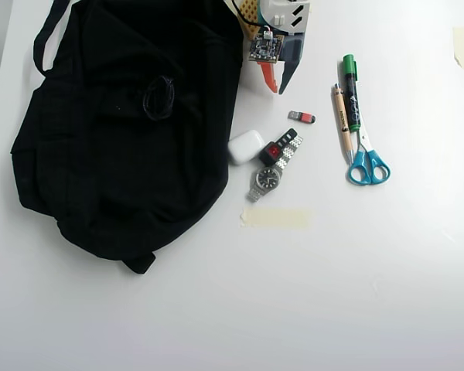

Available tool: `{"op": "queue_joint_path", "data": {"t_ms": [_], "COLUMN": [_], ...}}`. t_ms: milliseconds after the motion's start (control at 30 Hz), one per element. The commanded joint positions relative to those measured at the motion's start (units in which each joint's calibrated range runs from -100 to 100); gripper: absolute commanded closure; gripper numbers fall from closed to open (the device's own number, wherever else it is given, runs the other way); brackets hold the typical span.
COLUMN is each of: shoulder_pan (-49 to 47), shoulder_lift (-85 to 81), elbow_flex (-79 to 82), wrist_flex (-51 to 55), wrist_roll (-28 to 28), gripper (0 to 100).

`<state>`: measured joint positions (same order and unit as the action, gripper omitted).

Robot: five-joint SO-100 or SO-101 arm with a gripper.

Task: Put the usbc cable into the black bag

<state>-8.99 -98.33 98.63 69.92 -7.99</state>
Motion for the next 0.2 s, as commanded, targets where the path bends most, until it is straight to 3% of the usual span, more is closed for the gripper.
{"op": "queue_joint_path", "data": {"t_ms": [0, 167], "shoulder_pan": [-0.1, -0.1], "shoulder_lift": [-1.2, -1.2], "elbow_flex": [0.6, 0.6], "wrist_flex": [0.5, 0.5], "wrist_roll": [0.2, 0.2], "gripper": [98, 98]}}
